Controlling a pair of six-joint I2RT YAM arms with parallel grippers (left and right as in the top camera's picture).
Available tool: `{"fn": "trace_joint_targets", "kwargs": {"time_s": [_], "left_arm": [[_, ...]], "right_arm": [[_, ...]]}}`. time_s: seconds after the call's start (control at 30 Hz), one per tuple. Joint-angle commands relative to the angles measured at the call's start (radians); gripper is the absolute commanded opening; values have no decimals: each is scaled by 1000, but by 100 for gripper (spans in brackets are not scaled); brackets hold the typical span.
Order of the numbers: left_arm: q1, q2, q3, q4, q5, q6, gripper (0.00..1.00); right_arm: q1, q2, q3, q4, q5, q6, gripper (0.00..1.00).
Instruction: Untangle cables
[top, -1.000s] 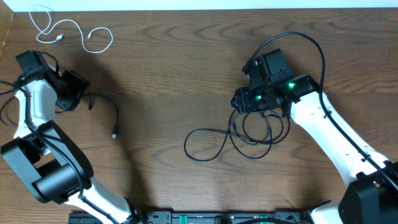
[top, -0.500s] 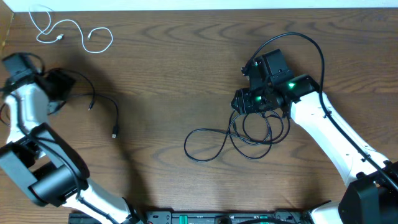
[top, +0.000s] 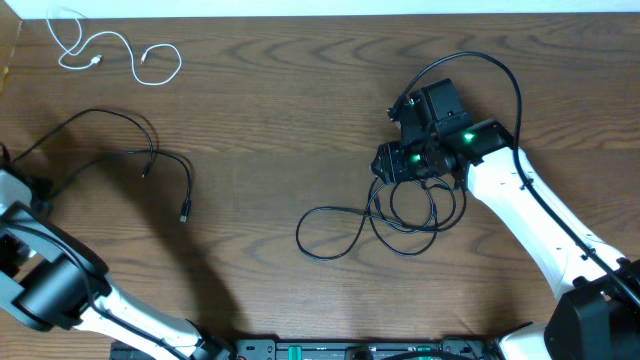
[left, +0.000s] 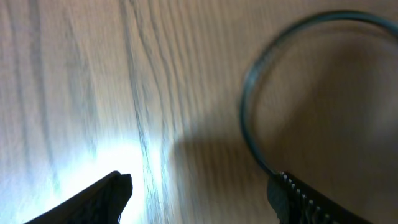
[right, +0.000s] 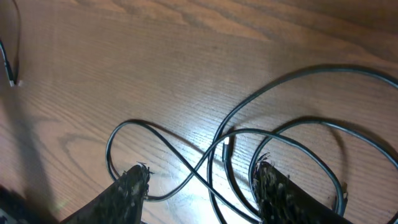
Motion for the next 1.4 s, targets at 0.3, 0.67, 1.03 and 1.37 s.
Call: {"fn": "trace_joint_targets", "kwargs": {"time_s": [0.3,0.67,1.03,1.37], "left_arm": [[33,101,22,209,163,111,55],[33,167,22,298,177,111,33],[32,153,29,509,184,186,8],[28,151,116,652,391,231,8]], "right_arm": [[20,9,3,-10,4,15,55],[27,9,3,-17,4,53,55],[26,9,3,-21,4,84,56],[26,9,3,-23,3,102,56]]}}
